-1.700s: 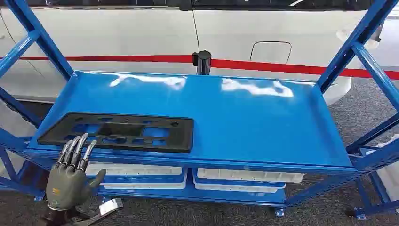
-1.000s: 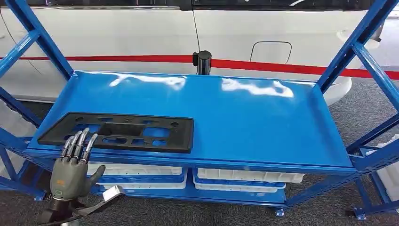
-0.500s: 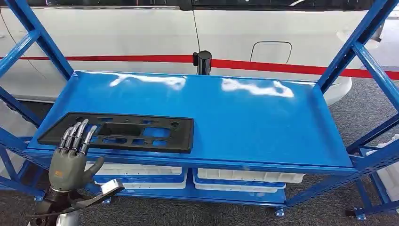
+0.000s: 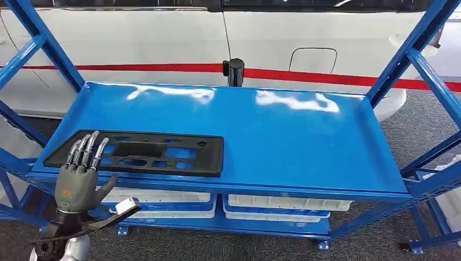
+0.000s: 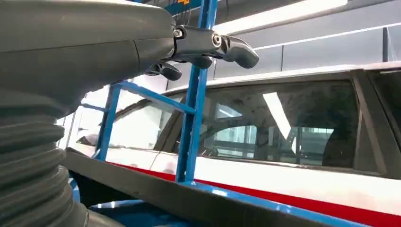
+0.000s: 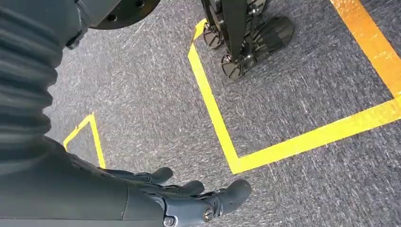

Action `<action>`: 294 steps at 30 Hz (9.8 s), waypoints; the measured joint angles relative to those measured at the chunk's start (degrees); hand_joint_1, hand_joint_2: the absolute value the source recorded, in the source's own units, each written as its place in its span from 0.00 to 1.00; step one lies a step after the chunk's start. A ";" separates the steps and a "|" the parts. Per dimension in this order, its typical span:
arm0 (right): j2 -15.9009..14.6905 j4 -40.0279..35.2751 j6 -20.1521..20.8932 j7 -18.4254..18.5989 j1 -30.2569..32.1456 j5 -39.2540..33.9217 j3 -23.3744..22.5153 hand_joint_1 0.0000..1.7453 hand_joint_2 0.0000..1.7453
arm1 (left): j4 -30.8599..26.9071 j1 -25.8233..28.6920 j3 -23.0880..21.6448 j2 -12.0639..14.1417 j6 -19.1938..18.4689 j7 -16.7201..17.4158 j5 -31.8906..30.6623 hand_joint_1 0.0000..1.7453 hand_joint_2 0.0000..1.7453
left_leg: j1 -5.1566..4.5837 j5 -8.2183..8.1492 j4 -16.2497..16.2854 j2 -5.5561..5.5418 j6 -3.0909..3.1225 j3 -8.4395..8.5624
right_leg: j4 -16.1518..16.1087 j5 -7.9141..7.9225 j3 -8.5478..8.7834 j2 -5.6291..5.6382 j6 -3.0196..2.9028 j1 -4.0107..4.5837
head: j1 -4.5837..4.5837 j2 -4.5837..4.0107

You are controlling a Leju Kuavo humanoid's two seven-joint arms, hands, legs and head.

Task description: Take the parts from the cabinet and place them on the table.

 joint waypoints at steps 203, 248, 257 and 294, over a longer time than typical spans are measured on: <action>0.96 0.46 2.64 2.99 -1.02 4.61 0.72 0.00 1.00 | 7.58 -17.91 -21.05 2.27 -0.04 1.33 6.54 1.00 1.00 | 2.59 7.88 0.17 0.88 -3.56 -7.86 | -0.65 -2.38 2.23 -0.81 1.60 -1.09 | 0.35 0.00; 0.92 0.52 2.19 2.99 -0.61 4.68 -0.22 0.00 1.00 | 9.03 -19.11 -21.75 2.29 -0.04 1.40 7.15 1.00 1.00 | 2.08 0.33 0.98 0.95 -3.05 -1.14 | -0.15 2.21 -2.00 -1.10 2.18 -1.68 | 0.00 0.00; 0.87 0.52 2.12 2.99 -0.57 4.68 -0.50 0.00 1.00 | 9.44 -19.60 -21.81 2.25 -0.04 1.79 7.30 1.00 1.00 | 2.39 4.13 0.17 1.26 -0.62 -5.26 | 15.92 -6.03 -7.59 -0.93 3.46 -1.98 | 0.39 0.00; 0.66 0.57 1.64 3.19 -0.56 5.20 -0.68 0.00 1.00 | 9.40 -18.91 -21.88 1.90 -0.04 1.82 7.34 1.00 1.00 | 3.25 6.54 -1.17 1.12 -3.76 -5.44 | -0.34 -0.21 0.29 0.13 5.60 -3.26 | 0.15 0.00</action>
